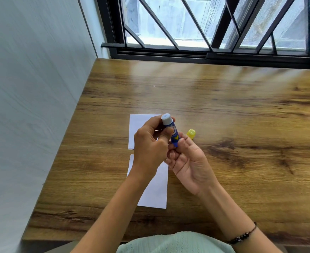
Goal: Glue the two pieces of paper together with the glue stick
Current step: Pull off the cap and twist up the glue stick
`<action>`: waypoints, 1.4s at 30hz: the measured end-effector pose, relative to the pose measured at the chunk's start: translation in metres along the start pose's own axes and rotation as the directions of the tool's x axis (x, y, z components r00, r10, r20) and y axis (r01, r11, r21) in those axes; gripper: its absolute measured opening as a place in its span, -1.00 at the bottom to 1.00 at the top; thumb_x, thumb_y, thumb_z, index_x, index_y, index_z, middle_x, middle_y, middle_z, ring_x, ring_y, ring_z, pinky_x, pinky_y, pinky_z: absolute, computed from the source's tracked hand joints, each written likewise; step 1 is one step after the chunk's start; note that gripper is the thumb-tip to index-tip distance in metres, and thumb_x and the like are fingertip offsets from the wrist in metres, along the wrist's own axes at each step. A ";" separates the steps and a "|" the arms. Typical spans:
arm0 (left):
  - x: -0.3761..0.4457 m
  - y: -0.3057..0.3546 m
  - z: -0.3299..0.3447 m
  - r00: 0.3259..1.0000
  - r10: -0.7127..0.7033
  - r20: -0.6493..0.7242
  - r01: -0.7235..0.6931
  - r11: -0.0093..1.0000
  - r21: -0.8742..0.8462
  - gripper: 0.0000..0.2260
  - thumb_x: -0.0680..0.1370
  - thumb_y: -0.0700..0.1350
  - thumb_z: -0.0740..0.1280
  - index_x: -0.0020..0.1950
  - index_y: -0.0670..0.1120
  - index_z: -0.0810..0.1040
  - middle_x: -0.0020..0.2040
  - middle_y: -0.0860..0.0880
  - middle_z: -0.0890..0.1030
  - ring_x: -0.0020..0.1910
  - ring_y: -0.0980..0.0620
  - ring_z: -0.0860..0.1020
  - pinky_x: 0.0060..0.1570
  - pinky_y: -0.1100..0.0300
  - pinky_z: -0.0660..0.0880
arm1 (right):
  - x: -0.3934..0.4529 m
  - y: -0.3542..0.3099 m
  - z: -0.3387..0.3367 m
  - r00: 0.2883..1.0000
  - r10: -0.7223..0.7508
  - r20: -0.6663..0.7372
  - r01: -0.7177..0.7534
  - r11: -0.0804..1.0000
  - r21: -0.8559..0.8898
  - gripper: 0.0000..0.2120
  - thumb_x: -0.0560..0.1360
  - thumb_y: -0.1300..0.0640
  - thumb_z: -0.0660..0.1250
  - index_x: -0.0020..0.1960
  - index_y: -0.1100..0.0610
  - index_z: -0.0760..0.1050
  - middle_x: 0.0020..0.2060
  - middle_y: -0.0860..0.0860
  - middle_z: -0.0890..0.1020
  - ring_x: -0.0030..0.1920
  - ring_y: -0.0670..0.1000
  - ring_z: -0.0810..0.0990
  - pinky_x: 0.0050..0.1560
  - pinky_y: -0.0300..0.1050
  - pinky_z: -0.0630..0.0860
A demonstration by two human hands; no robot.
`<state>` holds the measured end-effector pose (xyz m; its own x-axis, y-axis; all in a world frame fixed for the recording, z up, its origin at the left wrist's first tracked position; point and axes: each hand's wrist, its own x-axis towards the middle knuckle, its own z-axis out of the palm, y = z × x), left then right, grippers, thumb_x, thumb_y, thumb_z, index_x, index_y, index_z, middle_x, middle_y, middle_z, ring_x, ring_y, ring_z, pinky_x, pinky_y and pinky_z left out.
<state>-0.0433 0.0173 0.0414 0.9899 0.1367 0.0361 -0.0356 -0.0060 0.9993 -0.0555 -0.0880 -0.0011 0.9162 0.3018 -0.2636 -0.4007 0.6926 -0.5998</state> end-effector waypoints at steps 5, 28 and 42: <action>0.003 -0.001 0.000 0.999 -0.050 -0.001 0.050 0.994 -0.094 -0.74 0.48 -0.36 0.26 -0.12 0.01 0.57 -0.17 0.11 0.61 -0.22 0.31 0.55 -0.15 0.40 0.51 | -0.001 0.001 -0.002 0.999 -0.041 -0.023 0.039 0.997 -0.065 -0.79 0.42 0.10 0.29 0.00 0.20 0.46 -0.42 0.03 0.60 -0.52 -0.12 0.50 -0.47 -0.23 0.51; 0.003 -0.001 0.001 0.996 -0.084 0.040 0.091 0.972 -0.216 -0.79 0.49 -0.34 0.25 -0.09 -0.05 0.58 -0.17 0.08 0.60 -0.22 0.30 0.54 -0.18 0.45 0.47 | -0.007 -0.004 0.002 0.995 0.098 -0.010 -0.098 0.985 -0.142 -0.59 0.42 -0.21 0.19 -0.33 0.11 0.53 -0.59 0.03 0.55 -0.61 -0.08 0.44 -0.51 -0.25 0.39; 0.002 -0.022 -0.014 0.919 -0.210 0.333 0.269 0.952 -0.143 -0.83 0.54 -0.17 0.23 0.04 -0.15 0.59 -0.24 -0.03 0.59 -0.26 0.03 0.54 -0.17 0.19 0.52 | -0.004 -0.010 0.015 0.936 -0.327 -0.129 0.295 0.931 -0.216 -0.83 0.37 0.17 0.37 -0.11 0.08 0.41 -0.48 0.01 0.54 -0.58 -0.05 0.45 -0.55 -0.25 0.41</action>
<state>-0.0424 0.0318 0.0196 0.9630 -0.2032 -0.1769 0.2131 0.1729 0.9616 -0.0557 -0.0862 0.0175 0.9886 -0.0281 -0.1479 -0.1027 0.5925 -0.7990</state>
